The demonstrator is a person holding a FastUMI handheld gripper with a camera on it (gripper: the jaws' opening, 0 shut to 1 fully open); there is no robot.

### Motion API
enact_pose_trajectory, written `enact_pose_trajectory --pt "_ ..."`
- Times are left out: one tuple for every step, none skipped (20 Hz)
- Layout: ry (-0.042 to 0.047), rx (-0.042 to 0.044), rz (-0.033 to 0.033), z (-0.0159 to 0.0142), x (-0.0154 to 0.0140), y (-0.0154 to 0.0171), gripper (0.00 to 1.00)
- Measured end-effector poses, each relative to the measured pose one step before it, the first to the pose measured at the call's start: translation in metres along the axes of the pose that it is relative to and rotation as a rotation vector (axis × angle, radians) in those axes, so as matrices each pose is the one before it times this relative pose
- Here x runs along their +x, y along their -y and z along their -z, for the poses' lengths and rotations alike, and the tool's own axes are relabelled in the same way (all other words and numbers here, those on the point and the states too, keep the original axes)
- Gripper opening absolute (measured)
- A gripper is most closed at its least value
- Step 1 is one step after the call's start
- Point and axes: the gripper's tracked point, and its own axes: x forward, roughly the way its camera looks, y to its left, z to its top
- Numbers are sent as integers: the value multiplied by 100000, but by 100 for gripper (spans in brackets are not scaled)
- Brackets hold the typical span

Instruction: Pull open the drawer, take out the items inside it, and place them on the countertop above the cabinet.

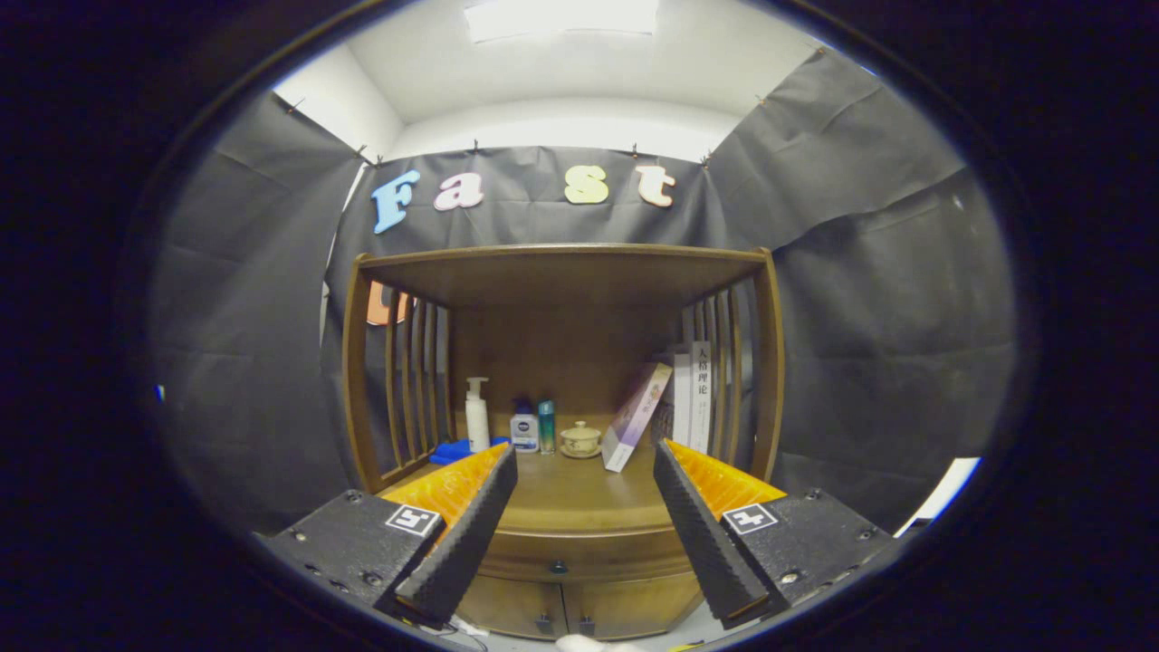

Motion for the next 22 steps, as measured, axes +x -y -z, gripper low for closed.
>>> enact_pose_trajectory --pt "506 253 -295 -72 -30 -252 99" --pt "-264 163 -94 158 67 -163 98" --pt "-548 -19 46 542 199 -11 98" --pt "-1020 -85 192 578 278 -71 98" --pt "-802 -271 9 743 470 -121 98" --pt "-1462 -755 -945 925 475 -340 98" --pt "-1216 -222 -492 1082 431 -268 99" --pt "-1458 423 -93 1130 522 -180 99" --pt "-1151 479 -603 1286 557 -237 99" --pt "-1687 299 -628 1385 583 -235 99" --pt "-1827 -101 -82 1488 590 -113 99" --pt "-1315 -190 -221 1470 685 -124 99" --pt "-1191 -343 175 1291 608 -40 99" --pt "-137 -459 159 1187 691 55 99" --pt "-160 -1278 386 1349 770 -121 99" --pt "-1138 -1260 429 1037 503 -7 99" --pt "10 -989 -21 972 598 -197 99" --pt "-920 -485 -346 960 580 -122 99" --pt "-1374 -110 40 1169 681 0 99" --pt "-824 502 136 687 466 121 99" --pt "-543 1038 184 669 397 61 99" --pt "-301 881 404 535 629 151 99"
